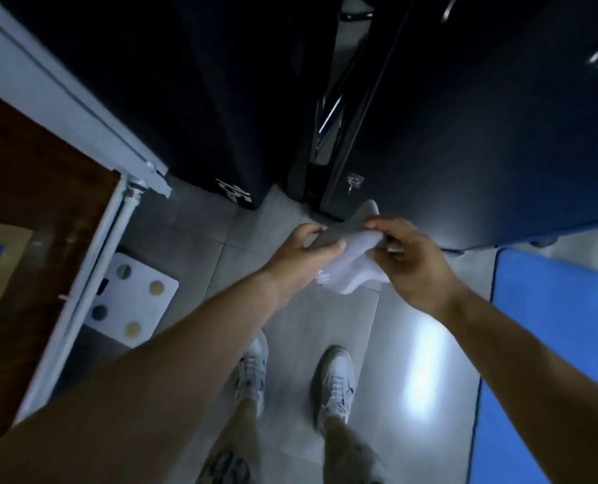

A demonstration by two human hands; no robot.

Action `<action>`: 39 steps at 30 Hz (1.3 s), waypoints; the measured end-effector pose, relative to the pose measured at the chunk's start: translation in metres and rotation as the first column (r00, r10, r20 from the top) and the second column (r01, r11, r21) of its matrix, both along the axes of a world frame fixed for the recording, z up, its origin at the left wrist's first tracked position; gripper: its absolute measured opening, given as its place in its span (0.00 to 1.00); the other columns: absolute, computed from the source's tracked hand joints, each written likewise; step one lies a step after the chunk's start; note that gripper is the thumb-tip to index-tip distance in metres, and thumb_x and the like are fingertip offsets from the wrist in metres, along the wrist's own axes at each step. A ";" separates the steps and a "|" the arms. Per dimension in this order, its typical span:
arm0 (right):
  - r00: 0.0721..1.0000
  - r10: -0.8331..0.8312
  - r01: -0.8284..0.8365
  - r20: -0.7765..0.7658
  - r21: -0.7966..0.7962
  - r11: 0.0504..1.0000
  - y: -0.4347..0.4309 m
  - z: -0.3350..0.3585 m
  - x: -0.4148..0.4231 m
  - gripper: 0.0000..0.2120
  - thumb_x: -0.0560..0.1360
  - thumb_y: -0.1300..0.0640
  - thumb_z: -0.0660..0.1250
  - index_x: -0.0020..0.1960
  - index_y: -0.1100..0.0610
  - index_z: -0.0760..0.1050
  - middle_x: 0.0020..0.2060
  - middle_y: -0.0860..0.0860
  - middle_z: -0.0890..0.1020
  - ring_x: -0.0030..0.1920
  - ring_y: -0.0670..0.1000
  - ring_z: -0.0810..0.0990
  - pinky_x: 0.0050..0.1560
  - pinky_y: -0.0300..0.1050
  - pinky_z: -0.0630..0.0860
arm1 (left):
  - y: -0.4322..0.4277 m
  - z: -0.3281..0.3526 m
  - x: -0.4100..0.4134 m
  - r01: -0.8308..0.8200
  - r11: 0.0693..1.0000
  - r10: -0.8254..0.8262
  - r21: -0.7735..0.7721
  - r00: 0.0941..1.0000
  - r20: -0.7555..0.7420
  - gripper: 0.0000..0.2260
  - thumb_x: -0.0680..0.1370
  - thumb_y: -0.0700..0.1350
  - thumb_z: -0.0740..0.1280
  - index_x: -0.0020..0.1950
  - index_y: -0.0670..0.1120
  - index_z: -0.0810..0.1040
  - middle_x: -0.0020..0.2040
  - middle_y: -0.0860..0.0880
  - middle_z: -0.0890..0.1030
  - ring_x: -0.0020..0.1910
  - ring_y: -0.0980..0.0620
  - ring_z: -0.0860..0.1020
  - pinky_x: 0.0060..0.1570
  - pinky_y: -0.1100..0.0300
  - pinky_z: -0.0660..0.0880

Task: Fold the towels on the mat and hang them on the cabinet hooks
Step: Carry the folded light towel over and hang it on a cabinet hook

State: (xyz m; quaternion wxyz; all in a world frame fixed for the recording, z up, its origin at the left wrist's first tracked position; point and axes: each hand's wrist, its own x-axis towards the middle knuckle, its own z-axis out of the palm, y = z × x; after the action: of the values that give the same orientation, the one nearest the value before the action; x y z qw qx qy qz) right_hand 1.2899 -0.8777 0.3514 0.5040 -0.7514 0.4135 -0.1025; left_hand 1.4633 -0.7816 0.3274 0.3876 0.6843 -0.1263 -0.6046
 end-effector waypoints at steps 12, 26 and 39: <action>0.855 -0.508 0.460 0.100 0.306 0.834 -0.003 -0.165 0.036 0.22 0.77 0.61 0.70 0.66 0.45 0.70 0.58 0.48 0.80 0.56 0.48 0.81 0.56 0.43 0.79 | -0.057 -0.143 0.025 0.035 0.988 -0.027 0.152 0.998 -0.053 0.11 0.79 0.55 0.70 0.55 0.50 0.82 0.46 0.52 0.86 0.44 0.52 0.84 0.46 0.57 0.80; 0.888 -0.455 0.362 0.058 0.521 0.773 -0.051 -0.193 0.042 0.22 0.75 0.44 0.72 0.53 0.63 0.79 0.44 0.58 0.84 0.44 0.52 0.84 0.43 0.45 0.80 | -0.057 -0.180 0.019 -0.379 0.924 0.332 -0.059 0.867 -0.373 0.22 0.81 0.42 0.68 0.73 0.55 0.71 0.66 0.50 0.81 0.61 0.46 0.82 0.54 0.45 0.80; 0.943 -0.328 0.268 0.062 0.448 0.853 -0.063 -0.183 0.043 0.22 0.74 0.41 0.72 0.52 0.61 0.82 0.49 0.58 0.85 0.50 0.57 0.85 0.54 0.56 0.81 | -0.061 -0.168 0.020 -0.461 0.871 0.373 -0.168 0.845 -0.383 0.24 0.80 0.35 0.65 0.74 0.52 0.69 0.67 0.46 0.80 0.64 0.45 0.80 0.63 0.42 0.77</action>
State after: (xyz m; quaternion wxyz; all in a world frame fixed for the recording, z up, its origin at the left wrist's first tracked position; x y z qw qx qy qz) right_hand 1.3326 -0.9404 0.1683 0.6633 -0.5381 0.5020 -0.1358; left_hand 1.4834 -0.8427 0.1592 0.6106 0.5256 0.0188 -0.5921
